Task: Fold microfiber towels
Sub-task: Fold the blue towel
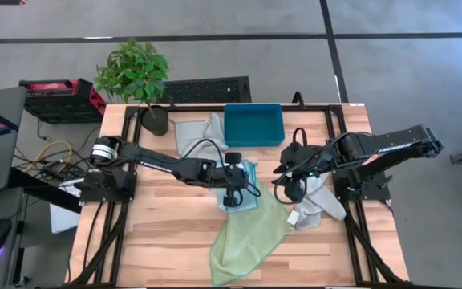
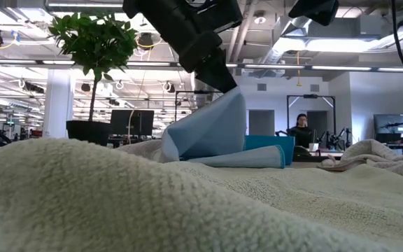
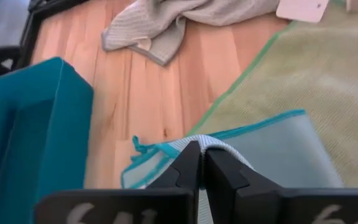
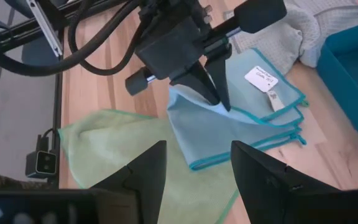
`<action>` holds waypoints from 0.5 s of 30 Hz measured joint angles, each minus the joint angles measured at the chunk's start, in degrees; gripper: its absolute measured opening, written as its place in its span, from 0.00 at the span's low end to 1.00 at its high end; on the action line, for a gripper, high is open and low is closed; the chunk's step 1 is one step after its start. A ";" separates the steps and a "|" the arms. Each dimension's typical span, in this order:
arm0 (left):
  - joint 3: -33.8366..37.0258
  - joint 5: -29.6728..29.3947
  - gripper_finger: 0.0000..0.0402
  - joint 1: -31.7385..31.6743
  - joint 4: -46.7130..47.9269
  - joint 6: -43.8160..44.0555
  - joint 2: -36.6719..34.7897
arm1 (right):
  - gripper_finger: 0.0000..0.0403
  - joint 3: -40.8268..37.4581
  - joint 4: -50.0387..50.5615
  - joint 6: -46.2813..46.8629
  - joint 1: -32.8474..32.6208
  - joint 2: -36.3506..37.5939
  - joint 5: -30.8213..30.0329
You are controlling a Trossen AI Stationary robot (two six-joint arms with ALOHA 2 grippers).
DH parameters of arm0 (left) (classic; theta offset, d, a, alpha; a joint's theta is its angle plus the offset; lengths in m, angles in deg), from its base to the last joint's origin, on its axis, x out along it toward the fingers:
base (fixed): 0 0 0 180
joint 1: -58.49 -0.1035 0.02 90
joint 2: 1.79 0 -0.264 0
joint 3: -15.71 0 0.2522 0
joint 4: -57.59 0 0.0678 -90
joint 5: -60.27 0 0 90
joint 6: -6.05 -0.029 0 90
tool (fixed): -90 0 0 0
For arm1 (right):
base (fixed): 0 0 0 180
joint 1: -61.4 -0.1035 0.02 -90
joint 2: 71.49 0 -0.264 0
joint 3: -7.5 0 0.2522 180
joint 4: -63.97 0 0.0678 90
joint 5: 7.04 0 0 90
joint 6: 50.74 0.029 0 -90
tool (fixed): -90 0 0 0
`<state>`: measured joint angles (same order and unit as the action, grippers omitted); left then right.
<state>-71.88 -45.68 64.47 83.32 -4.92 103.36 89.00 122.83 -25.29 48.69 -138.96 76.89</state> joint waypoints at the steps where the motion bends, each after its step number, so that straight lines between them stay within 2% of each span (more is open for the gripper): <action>1: 0.00 1.03 0.02 0.00 0.01 0.58 0.00 | 0.50 0.00 0.01 -0.01 0.00 0.00 -0.01; 5: 0.00 4.82 0.04 -0.01 0.04 0.61 0.00 | 0.50 0.00 0.23 -0.01 0.00 0.02 0.00; 15: 0.00 5.03 0.20 -0.02 0.09 4.81 0.00 | 0.50 0.00 0.31 -0.14 0.00 0.02 0.00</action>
<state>-71.88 -40.65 64.45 83.41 -0.11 103.36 89.00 123.14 -25.43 48.69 -138.93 76.89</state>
